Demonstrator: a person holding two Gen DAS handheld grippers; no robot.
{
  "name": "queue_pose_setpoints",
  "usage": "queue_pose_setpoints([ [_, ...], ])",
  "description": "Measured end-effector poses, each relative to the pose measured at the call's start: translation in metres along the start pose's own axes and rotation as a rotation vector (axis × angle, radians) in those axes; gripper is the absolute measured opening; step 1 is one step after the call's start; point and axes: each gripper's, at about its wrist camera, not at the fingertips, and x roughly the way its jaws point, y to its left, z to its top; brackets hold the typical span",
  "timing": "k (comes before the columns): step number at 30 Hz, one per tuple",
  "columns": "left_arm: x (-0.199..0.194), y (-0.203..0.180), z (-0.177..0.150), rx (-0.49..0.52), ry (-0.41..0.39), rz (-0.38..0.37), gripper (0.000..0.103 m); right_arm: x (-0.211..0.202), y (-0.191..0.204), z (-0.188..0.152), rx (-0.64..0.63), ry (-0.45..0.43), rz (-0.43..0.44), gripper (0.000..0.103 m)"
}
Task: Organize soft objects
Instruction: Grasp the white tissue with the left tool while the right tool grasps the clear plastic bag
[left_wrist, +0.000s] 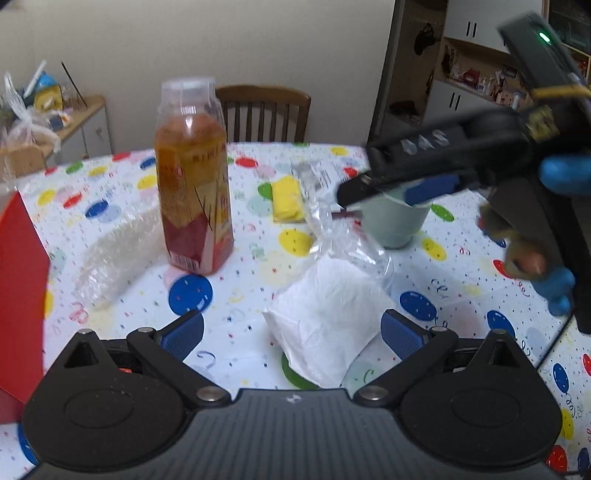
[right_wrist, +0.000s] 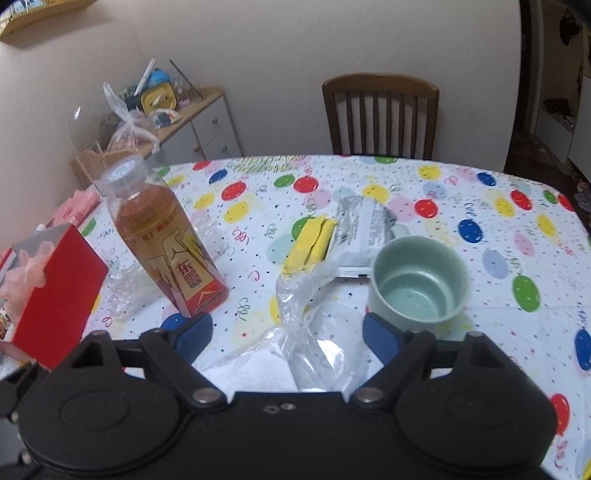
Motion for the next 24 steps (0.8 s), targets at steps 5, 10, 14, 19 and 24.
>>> queue_pose_setpoints([
  [5, 0.017, 0.004, -0.006, -0.020, 0.055, -0.007, 0.098, 0.030, 0.004, 0.013, -0.006, 0.045, -0.021, 0.083],
  [10, 0.031, 0.002, -0.008, 0.001, 0.099, -0.012, 0.081, 0.053, 0.004, 0.020, -0.001, 0.083, -0.041, 0.079],
  [14, 0.042, -0.002, -0.009, 0.022, 0.135, -0.016, 0.061, 0.069, 0.010, 0.020, -0.030, 0.107, -0.063, 0.077],
  [19, 0.049, -0.005, -0.010, 0.056, 0.162, -0.014, 0.040, 0.084, 0.010, 0.019, -0.043, 0.136, -0.090, 0.070],
  [24, 0.049, -0.003, -0.010, 0.062, 0.172, -0.013, 0.028, 0.092, 0.007, 0.017, -0.038, 0.153, -0.114, 0.054],
])
